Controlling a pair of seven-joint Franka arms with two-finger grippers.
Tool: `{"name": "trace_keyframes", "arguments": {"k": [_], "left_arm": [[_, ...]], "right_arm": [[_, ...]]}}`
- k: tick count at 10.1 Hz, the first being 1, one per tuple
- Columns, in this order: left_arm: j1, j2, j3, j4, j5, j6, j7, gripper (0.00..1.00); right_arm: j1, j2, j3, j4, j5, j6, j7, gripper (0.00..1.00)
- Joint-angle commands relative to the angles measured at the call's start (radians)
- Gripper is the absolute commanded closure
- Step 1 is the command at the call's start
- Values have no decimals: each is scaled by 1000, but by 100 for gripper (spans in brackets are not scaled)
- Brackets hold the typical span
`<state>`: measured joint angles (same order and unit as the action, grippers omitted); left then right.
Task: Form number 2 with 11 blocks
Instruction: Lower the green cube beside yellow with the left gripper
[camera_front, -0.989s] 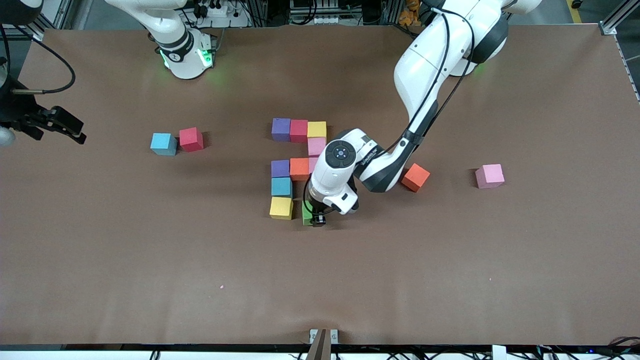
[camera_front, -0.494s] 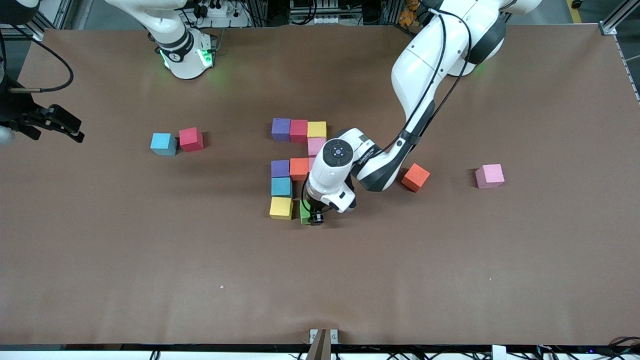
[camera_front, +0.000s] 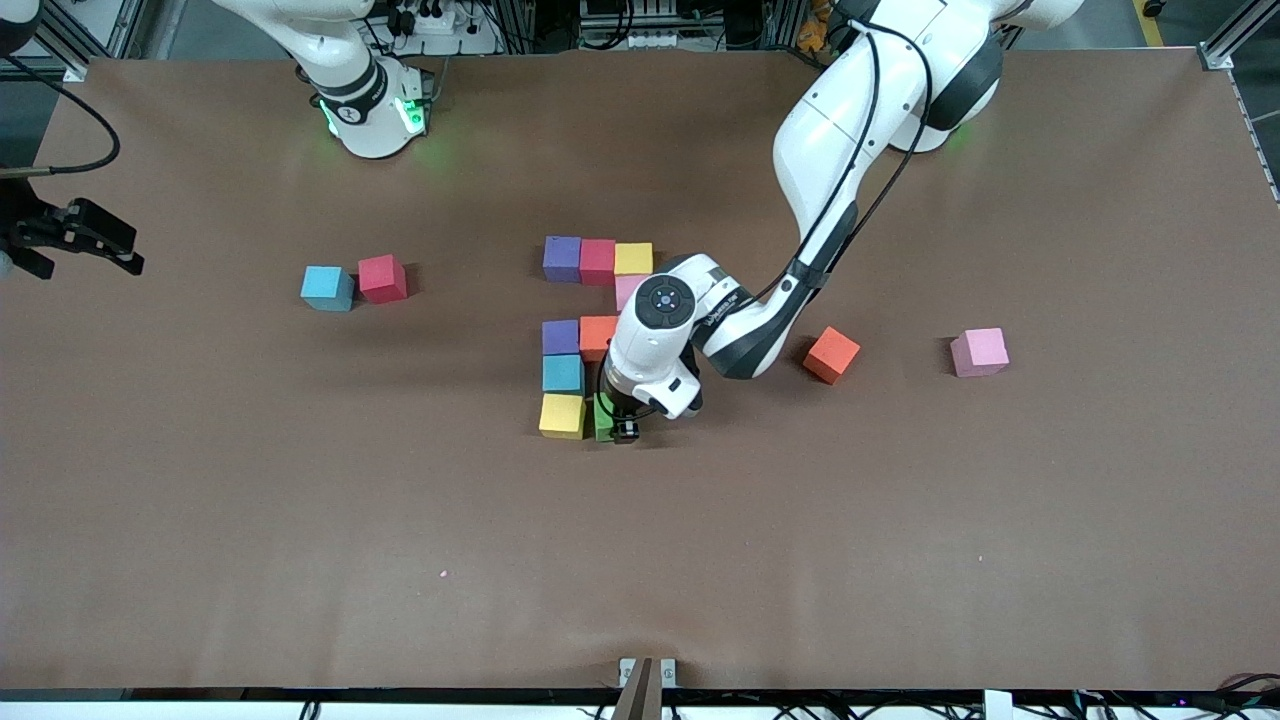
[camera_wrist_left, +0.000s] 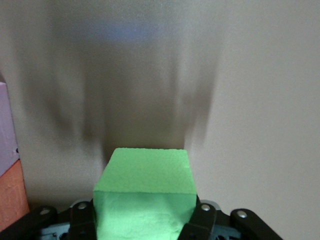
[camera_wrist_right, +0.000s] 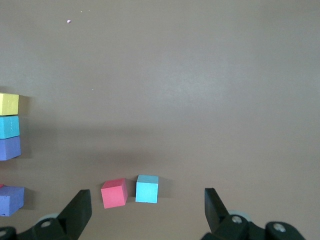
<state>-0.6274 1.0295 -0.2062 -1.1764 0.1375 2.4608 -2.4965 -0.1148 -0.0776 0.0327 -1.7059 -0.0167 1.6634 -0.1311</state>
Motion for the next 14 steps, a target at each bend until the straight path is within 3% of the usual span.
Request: {"name": "trace_keyframes", "arguments": {"k": [1,12,13,14], "left_arm": [[-24,21,16,31,-16,4,-10,60],[-25,43,17,31,-15,73,28,52],[-26,44,21,31,-15,82,30,34],[-26,49,28,31,-15,93,30,0]], "right_arm": [[-11,13,9,29,21,-21,-10,0],[6,30,13,43,23,-21,1,0],[6,30,13,43,23,-22,1,0],[6,30,12,43,23,-22,1,0]]}}
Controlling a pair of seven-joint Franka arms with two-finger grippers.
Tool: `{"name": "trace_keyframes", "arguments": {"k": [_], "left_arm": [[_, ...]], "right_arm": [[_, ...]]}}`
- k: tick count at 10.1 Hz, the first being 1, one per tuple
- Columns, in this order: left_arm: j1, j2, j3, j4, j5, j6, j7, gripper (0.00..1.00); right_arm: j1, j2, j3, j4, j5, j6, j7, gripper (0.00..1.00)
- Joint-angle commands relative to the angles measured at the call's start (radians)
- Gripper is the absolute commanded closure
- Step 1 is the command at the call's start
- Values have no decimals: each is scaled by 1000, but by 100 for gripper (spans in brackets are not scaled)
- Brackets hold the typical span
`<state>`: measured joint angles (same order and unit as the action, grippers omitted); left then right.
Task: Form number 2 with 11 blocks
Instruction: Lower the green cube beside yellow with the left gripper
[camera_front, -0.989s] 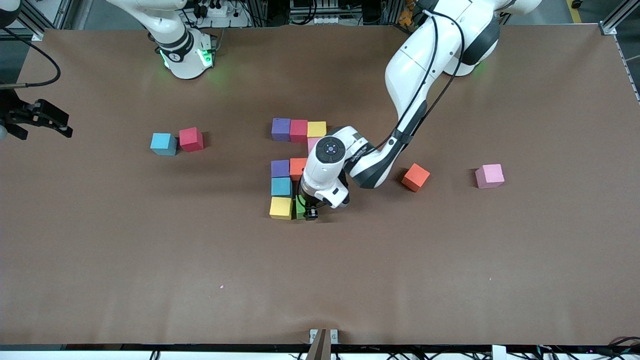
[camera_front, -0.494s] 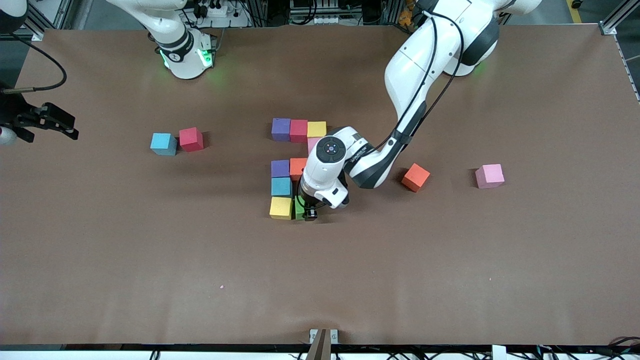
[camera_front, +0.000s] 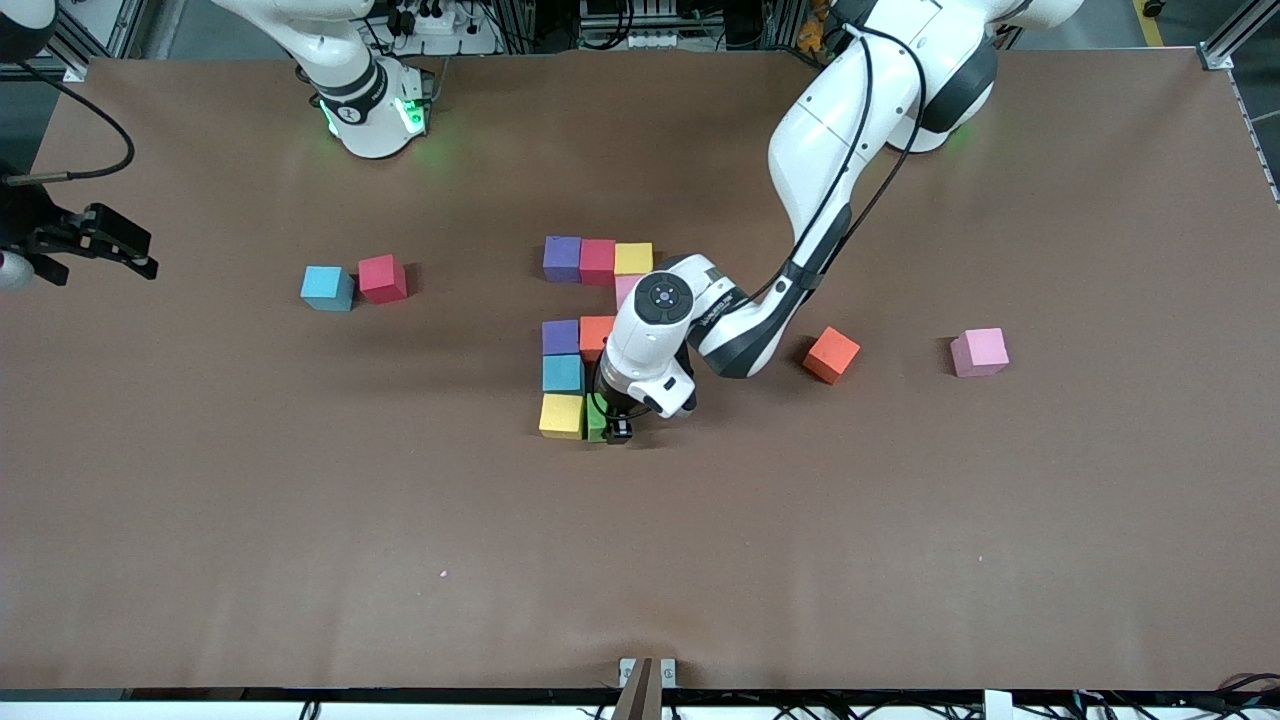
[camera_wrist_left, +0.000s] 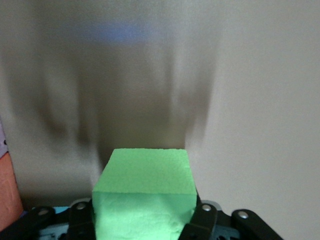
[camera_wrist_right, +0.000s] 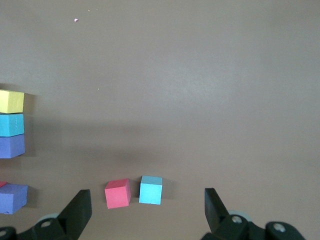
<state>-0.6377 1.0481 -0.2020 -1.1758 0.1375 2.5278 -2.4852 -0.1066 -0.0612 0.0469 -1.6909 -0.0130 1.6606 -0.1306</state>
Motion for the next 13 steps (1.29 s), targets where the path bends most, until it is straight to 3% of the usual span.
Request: {"name": "trace_keyframes", "arguments": {"k": [1,8,13], "left_arm": [[-14,30,24,28,-13,26,19,0],[-14,-8,15,22,-6,14,42,0],[-7,-83,-5,19,-12,-115,58,0]], "right_arm": [[4,15,-1,28,18,-19,0,0],[-2,15,-1,30,18,-18,-1,0],[4,15,-1,34,18,-18,-1,0]]}}
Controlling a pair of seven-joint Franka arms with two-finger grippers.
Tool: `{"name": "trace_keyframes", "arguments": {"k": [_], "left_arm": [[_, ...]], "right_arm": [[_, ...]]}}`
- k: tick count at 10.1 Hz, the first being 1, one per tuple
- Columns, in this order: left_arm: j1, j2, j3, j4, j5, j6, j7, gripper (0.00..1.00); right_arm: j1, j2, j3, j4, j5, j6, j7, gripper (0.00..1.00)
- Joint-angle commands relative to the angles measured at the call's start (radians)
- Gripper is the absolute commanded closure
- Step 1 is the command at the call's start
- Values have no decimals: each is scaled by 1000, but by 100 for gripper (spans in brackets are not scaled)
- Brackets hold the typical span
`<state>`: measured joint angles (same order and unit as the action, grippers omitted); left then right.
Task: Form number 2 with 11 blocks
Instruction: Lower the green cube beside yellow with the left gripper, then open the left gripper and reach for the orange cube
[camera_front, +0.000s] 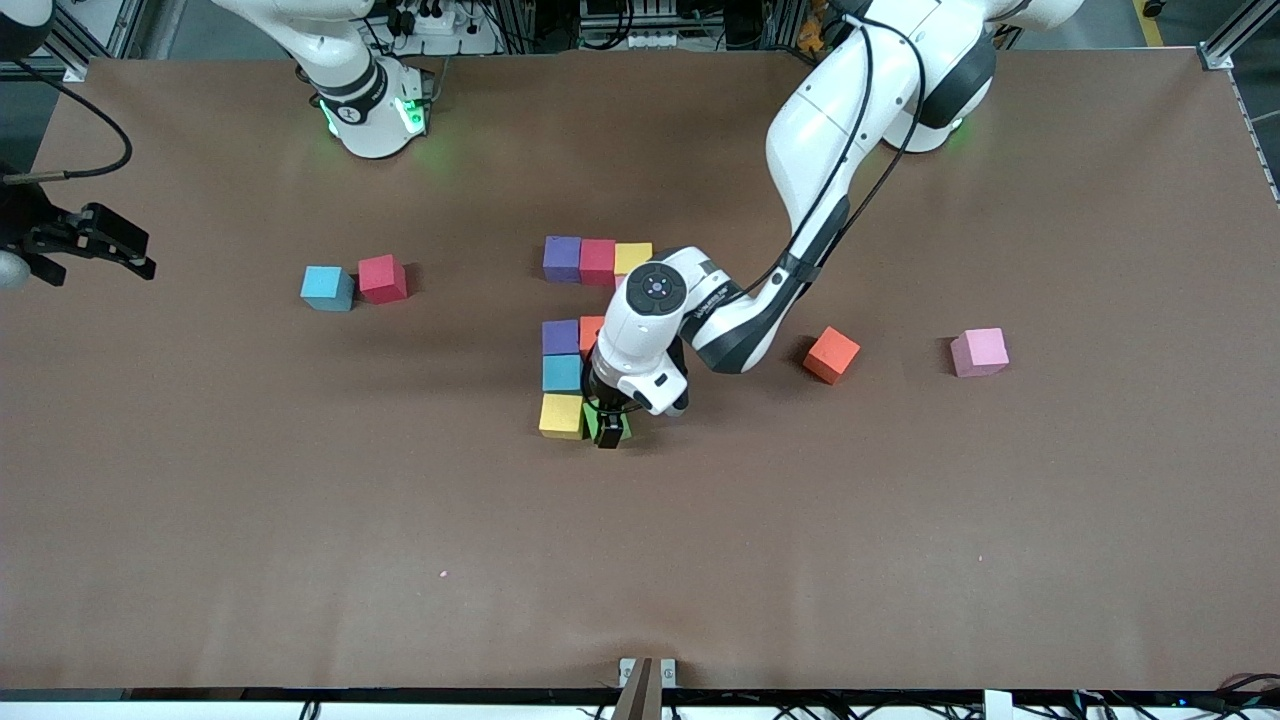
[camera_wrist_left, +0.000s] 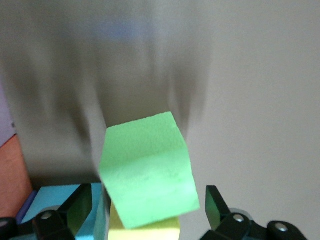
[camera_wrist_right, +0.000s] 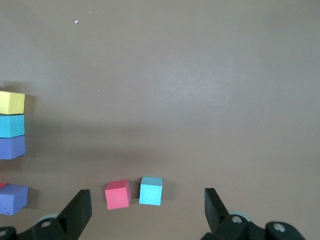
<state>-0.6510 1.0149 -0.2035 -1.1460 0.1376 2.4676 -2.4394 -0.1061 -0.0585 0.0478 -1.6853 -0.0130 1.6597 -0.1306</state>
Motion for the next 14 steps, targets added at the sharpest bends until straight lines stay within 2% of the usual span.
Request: {"name": "trace_keyframes", "arguments": {"k": [1,4,5,7,8,9,14], "left_arm": [[17,-58,-10,-11,-12,-87,14,0],[88,-120,-10,-24,-12,-191,29,0],[132,-146,-34,-35,-15,-252,90,0],[305,-188,-167,-93,-12,-359,231,0],[377,-226,-219,-159,-12,-401,296,0],[425,-289,-243,-258,-4,-406,347,0],[573,-625,-251,-777,-4,-276,687,0]], "right_arm": [[3,13,-2,32,18,-17,-1,0],[3,13,-2,33,18,-17,-1,0],[3,13,-2,33,18,-17,-1,0],[3,13,-2,33,18,-17,-1,0],[3,13,-2,33,19,-17,-1,0],[3,13,-2,33,18,-17,0,0],[5,13,-2,32,19,-18,2,0]]}}
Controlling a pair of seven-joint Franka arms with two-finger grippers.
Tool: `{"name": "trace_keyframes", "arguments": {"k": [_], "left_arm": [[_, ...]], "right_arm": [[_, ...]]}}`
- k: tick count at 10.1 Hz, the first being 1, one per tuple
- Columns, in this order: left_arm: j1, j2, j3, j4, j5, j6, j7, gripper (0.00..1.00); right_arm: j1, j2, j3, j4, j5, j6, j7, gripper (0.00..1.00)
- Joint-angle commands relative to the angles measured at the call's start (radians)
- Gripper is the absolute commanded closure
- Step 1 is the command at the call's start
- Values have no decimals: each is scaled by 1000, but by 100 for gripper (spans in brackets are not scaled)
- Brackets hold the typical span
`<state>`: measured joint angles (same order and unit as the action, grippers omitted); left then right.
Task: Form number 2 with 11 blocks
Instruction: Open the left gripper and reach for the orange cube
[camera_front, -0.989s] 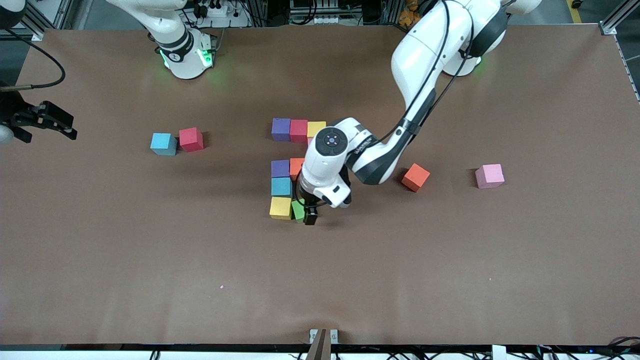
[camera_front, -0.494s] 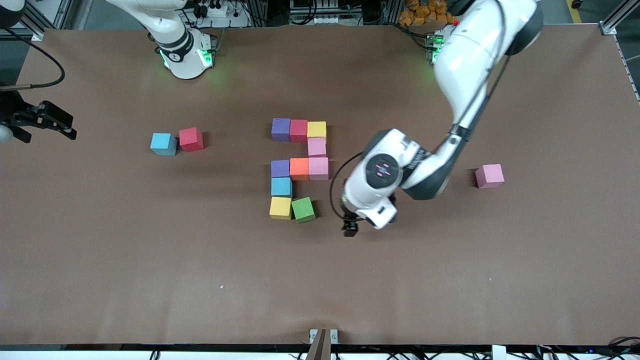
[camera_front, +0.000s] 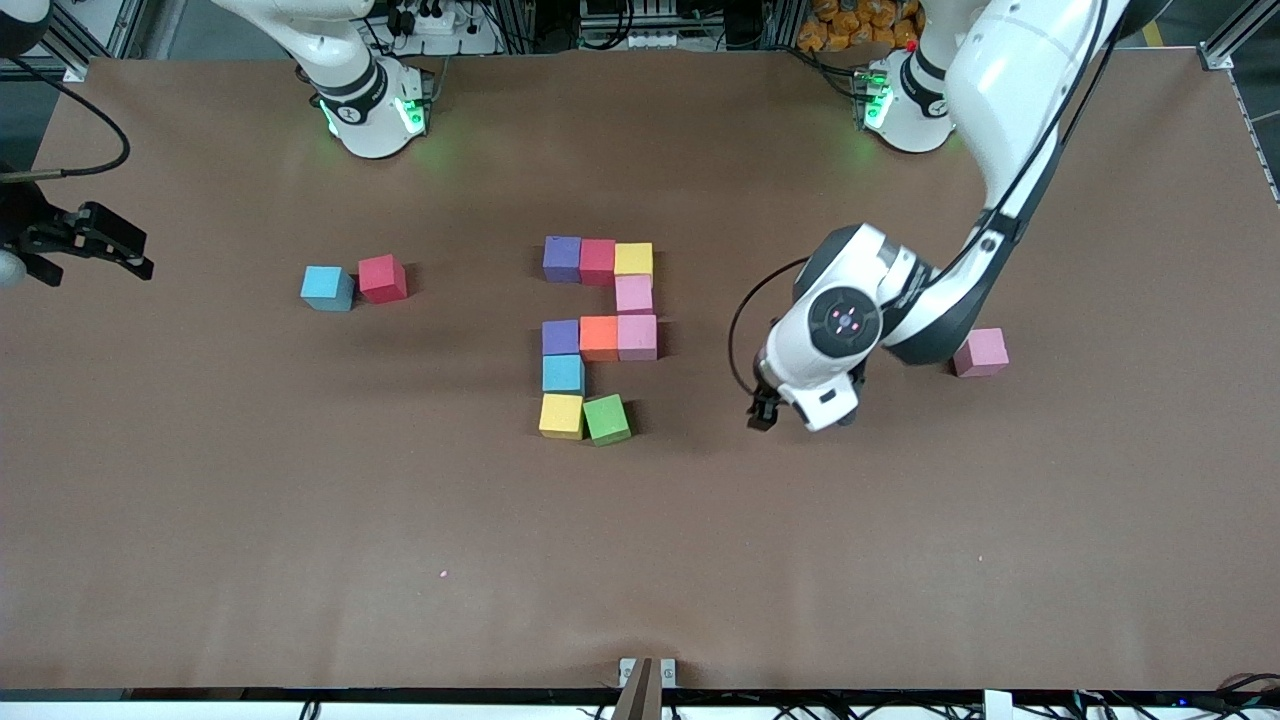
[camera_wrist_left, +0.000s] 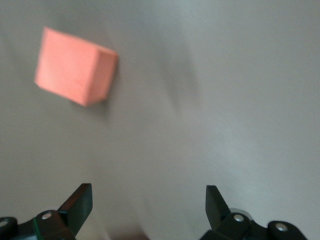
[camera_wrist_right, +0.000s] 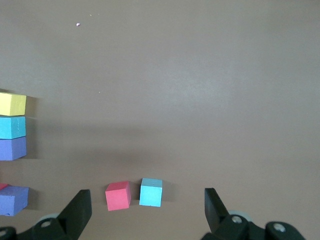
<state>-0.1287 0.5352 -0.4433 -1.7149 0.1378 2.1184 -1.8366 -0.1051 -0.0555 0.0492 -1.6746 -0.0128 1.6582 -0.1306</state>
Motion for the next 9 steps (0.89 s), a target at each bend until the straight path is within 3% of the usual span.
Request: {"name": "trace_keyframes", "arguments": {"k": [1,3,5,9], "left_arm": [[66,-194,-11,-285,-3,110,146,0],[115,-248,-11,-383,-3,132,284,0],[141,-242,-8,-449,20,231,345,0],[185,-192,-6,-482,45,372,346,0]], "right_arm": [[4,10,-3,21,19,-17,2,0],[4,10,-3,21,19,-18,2,0],[4,10,-3,21,19,-40,2,0],[13,10,-2,22,17,-40,69,0]]}}
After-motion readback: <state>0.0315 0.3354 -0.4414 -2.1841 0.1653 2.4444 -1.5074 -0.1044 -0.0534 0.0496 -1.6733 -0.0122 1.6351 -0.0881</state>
